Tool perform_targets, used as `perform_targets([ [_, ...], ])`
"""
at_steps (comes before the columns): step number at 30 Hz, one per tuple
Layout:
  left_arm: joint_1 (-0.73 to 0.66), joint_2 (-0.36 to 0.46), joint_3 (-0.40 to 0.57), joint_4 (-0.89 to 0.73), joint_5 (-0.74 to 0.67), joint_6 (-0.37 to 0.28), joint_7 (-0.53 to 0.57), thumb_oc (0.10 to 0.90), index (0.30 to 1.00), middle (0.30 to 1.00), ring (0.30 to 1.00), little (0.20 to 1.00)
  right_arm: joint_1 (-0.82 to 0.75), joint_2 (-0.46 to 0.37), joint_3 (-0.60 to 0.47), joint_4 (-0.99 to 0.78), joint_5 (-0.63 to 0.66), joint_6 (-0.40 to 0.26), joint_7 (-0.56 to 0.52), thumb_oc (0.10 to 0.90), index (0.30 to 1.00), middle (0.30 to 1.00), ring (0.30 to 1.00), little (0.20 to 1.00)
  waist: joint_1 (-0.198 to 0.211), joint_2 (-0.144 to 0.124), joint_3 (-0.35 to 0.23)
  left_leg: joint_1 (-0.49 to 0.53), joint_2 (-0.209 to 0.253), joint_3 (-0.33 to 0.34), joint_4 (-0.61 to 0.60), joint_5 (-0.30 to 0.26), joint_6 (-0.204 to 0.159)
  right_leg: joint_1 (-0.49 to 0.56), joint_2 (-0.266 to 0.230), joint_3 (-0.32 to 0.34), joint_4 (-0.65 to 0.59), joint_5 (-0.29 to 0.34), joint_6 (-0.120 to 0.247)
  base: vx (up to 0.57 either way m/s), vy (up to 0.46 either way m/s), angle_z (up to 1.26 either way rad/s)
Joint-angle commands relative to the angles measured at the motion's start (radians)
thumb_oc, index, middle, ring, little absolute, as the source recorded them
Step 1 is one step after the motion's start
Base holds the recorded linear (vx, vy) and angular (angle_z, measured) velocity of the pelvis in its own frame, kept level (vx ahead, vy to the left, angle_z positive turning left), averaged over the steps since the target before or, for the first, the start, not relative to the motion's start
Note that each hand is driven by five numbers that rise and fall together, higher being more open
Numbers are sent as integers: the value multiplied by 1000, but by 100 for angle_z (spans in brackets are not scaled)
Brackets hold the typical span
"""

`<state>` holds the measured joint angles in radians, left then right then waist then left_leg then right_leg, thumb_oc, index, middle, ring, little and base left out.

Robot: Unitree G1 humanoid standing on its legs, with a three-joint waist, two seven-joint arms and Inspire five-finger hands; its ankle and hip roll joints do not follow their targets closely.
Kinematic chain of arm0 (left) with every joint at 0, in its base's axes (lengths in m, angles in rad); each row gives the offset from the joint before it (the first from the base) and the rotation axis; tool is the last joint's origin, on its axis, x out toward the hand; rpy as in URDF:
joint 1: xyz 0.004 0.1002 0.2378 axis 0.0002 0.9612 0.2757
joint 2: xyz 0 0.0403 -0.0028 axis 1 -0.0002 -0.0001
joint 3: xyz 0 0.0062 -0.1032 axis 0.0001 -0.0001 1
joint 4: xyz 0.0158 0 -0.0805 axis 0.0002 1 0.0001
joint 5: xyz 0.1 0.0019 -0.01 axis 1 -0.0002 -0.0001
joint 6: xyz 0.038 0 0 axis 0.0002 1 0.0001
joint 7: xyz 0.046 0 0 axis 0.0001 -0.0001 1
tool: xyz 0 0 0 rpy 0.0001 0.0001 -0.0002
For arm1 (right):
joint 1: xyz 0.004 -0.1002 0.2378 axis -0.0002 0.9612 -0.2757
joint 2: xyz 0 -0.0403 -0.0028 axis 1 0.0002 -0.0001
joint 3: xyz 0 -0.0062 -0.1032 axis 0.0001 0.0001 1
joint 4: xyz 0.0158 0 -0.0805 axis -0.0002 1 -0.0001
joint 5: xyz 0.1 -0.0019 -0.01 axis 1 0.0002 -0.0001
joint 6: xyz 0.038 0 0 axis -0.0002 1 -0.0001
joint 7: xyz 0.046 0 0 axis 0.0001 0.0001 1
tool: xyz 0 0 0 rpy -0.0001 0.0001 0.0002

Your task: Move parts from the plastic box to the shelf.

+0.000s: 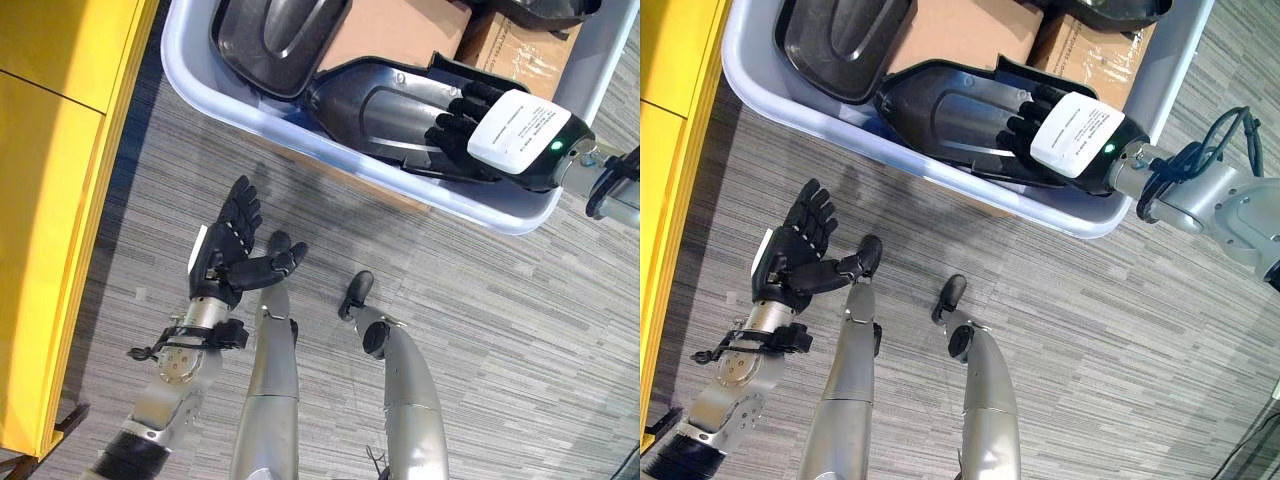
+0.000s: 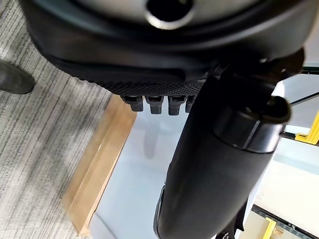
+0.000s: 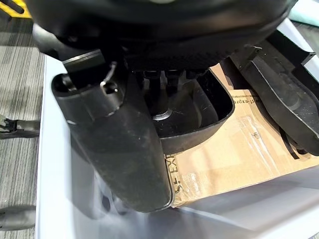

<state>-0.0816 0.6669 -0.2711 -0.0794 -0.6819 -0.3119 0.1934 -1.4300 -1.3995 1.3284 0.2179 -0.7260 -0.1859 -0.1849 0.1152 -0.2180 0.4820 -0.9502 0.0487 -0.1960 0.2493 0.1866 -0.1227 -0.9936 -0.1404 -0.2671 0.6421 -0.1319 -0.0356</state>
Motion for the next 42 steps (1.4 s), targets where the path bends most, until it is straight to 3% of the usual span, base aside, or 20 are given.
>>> perform_targets([
  [1,-4,-6,65,-120,37,-81,2,900,1000,1000,1000,1000,-62,-58,72,107,-30,34,20,900,1000,1000,1000,1000,29,63,38,-42,54,42,110,-137,38,153,7,51,-12,-118,82,0,0,0],
  [9,-18,-23,57,-126,36,-87,17,900,1000,1000,1000,1000,-34,-21,72,205,-54,60,-5,900,1000,1000,1000,1000,31,112,38,-130,43,38,170,-146,39,55,-10,62,77,-142,75,0,0,0],
  [17,-26,-33,49,-129,28,-96,21,900,1000,1000,1000,1000,2,33,72,289,-87,76,-10,900,1000,1000,1000,1000,39,130,38,-176,38,35,200,-151,41,7,-18,63,115,-153,74,-4,-3,-2],
  [18,-26,-36,49,-130,26,-96,22,900,1000,1000,1000,1000,5,37,72,291,-90,77,-8,875,964,964,964,964,38,133,38,-176,36,35,200,-151,42,5,-18,64,118,-154,73,0,0,0],
  [19,-26,-39,48,-129,26,-97,21,900,1000,1000,1000,1000,6,41,72,294,-91,80,-10,622,610,610,610,610,37,134,38,-176,35,37,200,-151,42,5,-18,64,119,-154,74,-3,11,4],
  [20,-25,-43,49,-130,25,-98,21,900,1000,1000,1000,1000,6,42,72,293,-89,78,-8,467,393,393,393,393,35,135,38,-175,35,37,200,-151,42,5,-19,64,118,-154,74,-1,14,6],
  [21,-25,-47,49,-129,24,-97,20,900,1000,1000,1000,1000,4,46,72,290,-86,77,-9,400,300,300,300,300,35,135,38,-173,34,37,199,-150,42,8,-19,65,116,-154,73,-2,14,6],
  [33,-34,-52,36,-120,25,-82,8,900,1000,1000,1000,1000,23,21,72,197,-21,53,-8,400,300,300,300,300,30,102,38,-84,36,47,171,-151,38,113,-14,42,66,-145,76,1,6,3],
  [38,-49,-51,33,-107,23,-65,-7,900,1000,1000,1000,1000,15,-18,72,56,6,24,2,400,300,300,300,300,29,65,38,58,41,54,130,-153,37,264,-7,28,-7,-129,83,18,48,11],
  [42,-56,-54,37,-104,23,-57,-18,900,1000,1000,1000,1000,8,-42,72,-2,23,12,6,400,300,300,300,300,27,50,38,138,42,55,107,-152,39,355,-4,19,-50,-117,87,25,26,2],
])
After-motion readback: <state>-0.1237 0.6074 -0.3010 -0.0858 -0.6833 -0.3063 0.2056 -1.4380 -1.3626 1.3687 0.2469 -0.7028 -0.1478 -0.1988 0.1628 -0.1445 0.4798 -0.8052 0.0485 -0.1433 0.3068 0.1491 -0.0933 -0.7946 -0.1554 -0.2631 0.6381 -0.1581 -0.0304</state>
